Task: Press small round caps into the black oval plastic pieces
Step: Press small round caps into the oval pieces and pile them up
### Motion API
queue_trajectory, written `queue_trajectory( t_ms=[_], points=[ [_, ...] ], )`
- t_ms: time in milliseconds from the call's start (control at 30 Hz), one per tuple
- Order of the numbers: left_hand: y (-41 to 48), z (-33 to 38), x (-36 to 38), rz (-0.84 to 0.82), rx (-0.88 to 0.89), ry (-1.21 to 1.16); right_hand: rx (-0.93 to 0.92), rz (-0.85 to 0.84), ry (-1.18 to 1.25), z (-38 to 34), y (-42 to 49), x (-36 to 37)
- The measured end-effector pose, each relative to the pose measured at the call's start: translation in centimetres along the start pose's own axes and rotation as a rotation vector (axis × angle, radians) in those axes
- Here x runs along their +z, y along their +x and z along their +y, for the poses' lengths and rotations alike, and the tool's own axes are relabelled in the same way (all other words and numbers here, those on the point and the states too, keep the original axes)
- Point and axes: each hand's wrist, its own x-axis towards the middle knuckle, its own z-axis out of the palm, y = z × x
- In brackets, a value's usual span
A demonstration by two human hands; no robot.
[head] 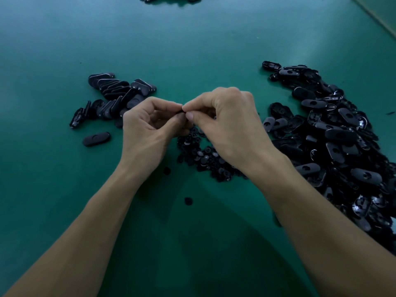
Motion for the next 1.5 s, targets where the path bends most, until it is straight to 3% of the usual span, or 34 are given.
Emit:
queue_trajectory(
  t_ms=[833, 1500],
  points=[
    [0.01, 0.37, 0.05, -0.008, 0.01, 0.004, 0.093, 0.133, -0.013, 0.04, -0.34, 1.04],
    [-0.07, 0.43, 0.28, 0.023, -0.005, -0.061, 0.079, 0.08, 0.007, -0.21, -0.52, 1.09]
  ],
)
